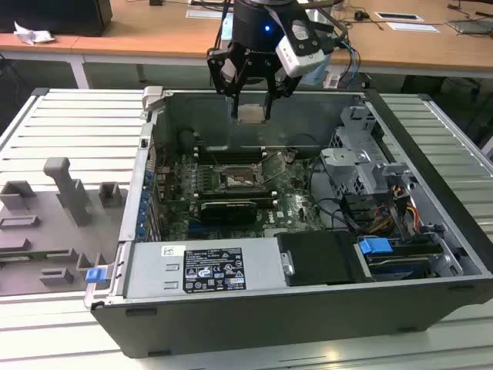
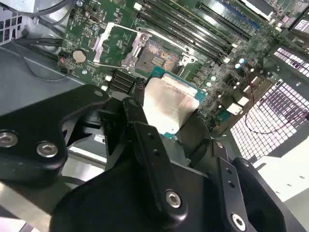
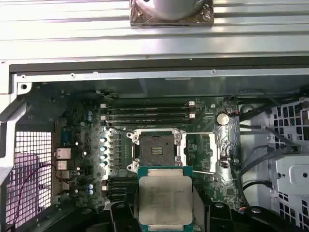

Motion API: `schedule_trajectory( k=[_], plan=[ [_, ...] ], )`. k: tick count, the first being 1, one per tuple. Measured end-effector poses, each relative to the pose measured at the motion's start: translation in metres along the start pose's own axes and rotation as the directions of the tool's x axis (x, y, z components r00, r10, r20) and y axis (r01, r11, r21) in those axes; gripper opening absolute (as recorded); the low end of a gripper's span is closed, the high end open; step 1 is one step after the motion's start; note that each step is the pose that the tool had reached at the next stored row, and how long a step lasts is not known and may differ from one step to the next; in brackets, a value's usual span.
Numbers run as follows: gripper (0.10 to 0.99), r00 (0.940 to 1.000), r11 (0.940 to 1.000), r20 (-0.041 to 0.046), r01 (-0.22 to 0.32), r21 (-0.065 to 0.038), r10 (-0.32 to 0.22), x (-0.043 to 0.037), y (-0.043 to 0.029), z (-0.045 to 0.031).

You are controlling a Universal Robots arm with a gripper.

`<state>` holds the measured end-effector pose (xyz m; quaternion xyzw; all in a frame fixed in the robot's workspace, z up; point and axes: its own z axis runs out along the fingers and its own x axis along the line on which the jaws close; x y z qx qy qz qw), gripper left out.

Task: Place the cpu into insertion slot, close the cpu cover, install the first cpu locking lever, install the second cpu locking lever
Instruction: 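Place the cpu into insertion slot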

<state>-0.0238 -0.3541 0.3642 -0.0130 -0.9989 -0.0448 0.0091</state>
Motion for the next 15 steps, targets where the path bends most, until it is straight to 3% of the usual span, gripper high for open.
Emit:
schedule_trajectory(
  k=[6,15],
  plan=[
    [0.537,0.9931,0.9931,0.0103,-0.117,-0.003,0.117,-0.0018,0.0008,0.0011],
    [0.537,0.9924,0.9924,0.0109,-0.123,-0.003,0.123,-0.0014,0.0005,0.0029]
  ],
)
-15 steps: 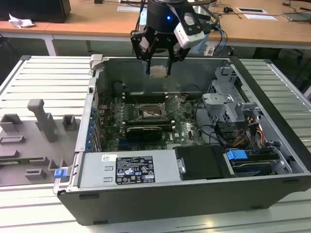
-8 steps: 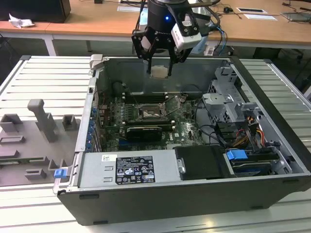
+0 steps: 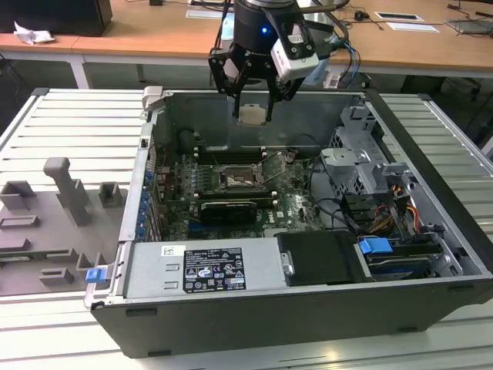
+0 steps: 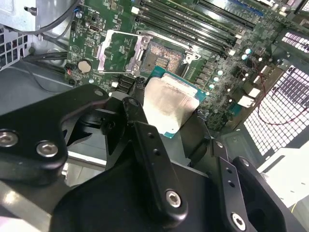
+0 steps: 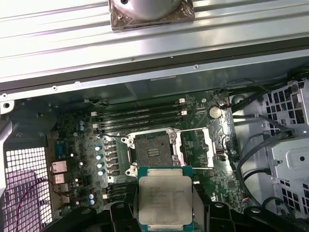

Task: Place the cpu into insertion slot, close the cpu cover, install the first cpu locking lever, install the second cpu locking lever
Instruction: 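Place the cpu into insertion slot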

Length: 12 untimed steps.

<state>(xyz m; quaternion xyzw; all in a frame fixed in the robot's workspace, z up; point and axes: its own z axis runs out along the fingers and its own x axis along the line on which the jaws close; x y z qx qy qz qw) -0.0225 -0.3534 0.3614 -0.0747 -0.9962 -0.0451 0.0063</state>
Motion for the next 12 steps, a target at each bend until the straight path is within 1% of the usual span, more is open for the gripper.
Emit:
schedule_trajectory(
  k=[4,6,12],
  plan=[
    [0.537,0.9998,0.9998,0.0016,-0.017,0.0,0.017,0.0,0.0,0.0002],
    [0.537,0.9993,0.9993,0.0035,-0.039,-0.001,0.039,0.0,0.0,0.0005],
    [0.537,0.9975,0.9975,0.0062,-0.07,-0.002,0.07,0.0,-0.0001,0.0009]
  ],
)
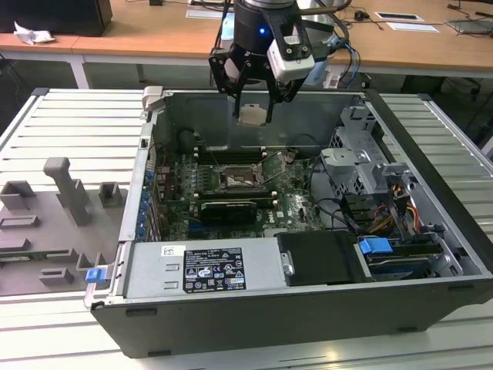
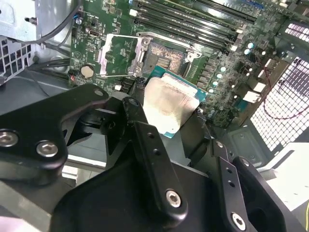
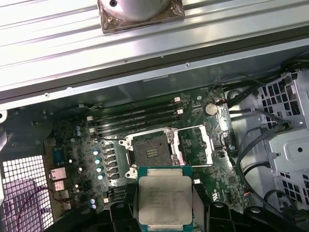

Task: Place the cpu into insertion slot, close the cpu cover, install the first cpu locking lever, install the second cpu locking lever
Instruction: 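Place the cpu into insertion slot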

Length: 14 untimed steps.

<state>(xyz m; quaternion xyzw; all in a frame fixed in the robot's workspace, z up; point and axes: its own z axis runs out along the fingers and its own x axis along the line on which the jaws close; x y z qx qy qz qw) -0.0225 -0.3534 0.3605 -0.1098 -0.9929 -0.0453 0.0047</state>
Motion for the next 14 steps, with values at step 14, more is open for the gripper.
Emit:
schedule_trajectory(
  k=[14],
  plan=[
    [0.537,0.9968,0.9968,0.0073,-0.08,-0.001,0.08,0.0,-0.0001,0.0011]
  ],
)
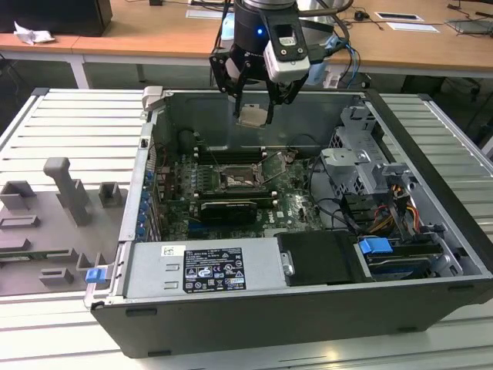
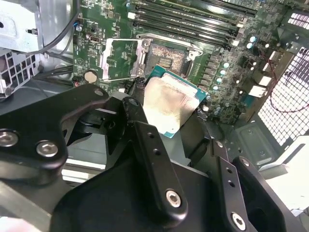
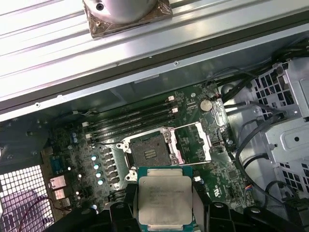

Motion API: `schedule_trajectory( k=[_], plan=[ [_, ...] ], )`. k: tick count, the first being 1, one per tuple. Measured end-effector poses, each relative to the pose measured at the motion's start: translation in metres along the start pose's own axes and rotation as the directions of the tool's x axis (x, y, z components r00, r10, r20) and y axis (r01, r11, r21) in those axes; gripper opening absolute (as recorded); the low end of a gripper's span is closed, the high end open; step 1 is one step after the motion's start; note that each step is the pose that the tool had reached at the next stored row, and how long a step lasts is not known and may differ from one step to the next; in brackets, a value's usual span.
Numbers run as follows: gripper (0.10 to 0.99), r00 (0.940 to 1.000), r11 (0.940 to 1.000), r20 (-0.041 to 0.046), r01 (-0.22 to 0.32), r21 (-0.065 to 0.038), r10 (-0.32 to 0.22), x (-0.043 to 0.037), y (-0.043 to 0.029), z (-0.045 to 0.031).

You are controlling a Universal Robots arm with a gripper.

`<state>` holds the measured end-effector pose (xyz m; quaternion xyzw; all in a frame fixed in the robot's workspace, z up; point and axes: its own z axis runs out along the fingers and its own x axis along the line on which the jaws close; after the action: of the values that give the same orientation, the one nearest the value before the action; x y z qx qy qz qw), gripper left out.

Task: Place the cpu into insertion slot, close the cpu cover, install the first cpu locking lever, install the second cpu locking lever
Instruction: 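Place the cpu into insertion slot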

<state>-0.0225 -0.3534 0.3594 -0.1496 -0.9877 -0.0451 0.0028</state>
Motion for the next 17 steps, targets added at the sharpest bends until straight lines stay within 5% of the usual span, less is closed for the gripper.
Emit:
schedule_trajectory(
  k=[17],
  plan=[
    [0.537,0.9927,0.9927,0.0108,-0.12,-0.002,0.12,0.0,-0.0001,0.0009]
  ],
)
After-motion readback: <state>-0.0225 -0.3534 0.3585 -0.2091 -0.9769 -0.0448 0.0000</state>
